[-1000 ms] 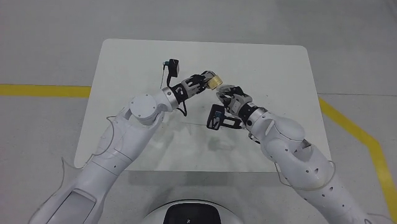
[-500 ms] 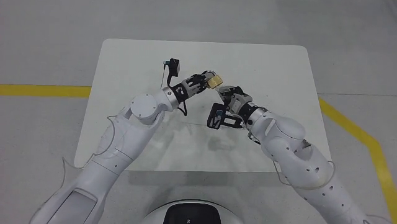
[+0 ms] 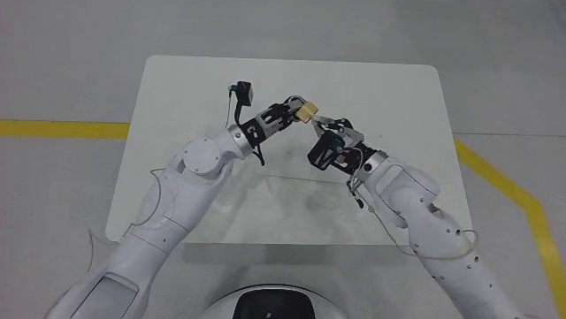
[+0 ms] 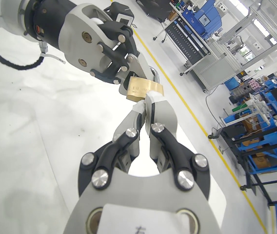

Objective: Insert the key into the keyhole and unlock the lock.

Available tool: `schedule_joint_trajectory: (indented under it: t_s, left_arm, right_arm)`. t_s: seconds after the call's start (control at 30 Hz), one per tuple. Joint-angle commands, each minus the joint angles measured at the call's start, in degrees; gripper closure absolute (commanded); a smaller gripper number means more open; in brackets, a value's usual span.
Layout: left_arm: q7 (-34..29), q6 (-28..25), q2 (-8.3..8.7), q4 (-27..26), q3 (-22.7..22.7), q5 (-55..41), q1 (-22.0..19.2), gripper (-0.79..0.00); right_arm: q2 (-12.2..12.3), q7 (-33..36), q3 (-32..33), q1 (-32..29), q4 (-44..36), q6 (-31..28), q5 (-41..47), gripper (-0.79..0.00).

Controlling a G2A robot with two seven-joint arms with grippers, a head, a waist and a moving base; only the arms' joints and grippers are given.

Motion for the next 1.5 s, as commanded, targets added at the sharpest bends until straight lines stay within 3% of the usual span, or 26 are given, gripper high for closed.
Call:
schedule_joint_trajectory:
  t_s: [0.0,0.8,0.87,0.93,0.97,1.27,1.37,1.47]
  left_arm:
    - [0.24,-0.62,0.00,-0.13,-0.09,0.56,0.23,0.000]
    - [1.69,-3.80,-0.23,-1.28,-0.84,4.82,1.20,0.000]
    - [1.64,-3.88,-0.24,-1.36,-0.93,4.93,1.26,0.000]
    - [1.48,-3.91,-0.24,-1.42,-1.04,5.12,1.29,0.000]
    - [1.42,-3.99,-0.22,-1.49,-1.11,5.37,1.28,0.000]
    - [-0.11,-5.42,0.78,-3.17,-2.74,13.83,1.61,0.000]
    - [-4.17,-1.90,1.35,-3.27,-2.93,17.59,0.84,0.000]
    - [-4.41,1.74,1.70,-3.84,-2.18,23.78,0.80,0.000]
  right_arm:
    - [-0.19,-1.32,0.40,-0.10,0.95,0.15,2.59,0.000]
    - [-1.21,-14.26,6.17,0.26,10.07,-13.04,25.95,0.000]
    - [-1.29,-14.12,6.25,0.49,10.40,-13.62,26.48,-0.151]
    - [-1.37,-13.73,6.38,0.58,10.60,-13.59,26.63,-0.222]
    - [-1.41,-13.44,6.51,0.54,10.65,-13.11,26.69,-0.299]
    - [-1.00,-16.25,12.79,-2.86,9.71,-10.51,27.41,-0.388]
    - [-0.46,-17.81,17.05,-5.24,8.63,-11.63,27.17,-0.785]
    - [0.02,-17.98,21.09,-8.12,6.50,-11.46,25.58,-0.785]
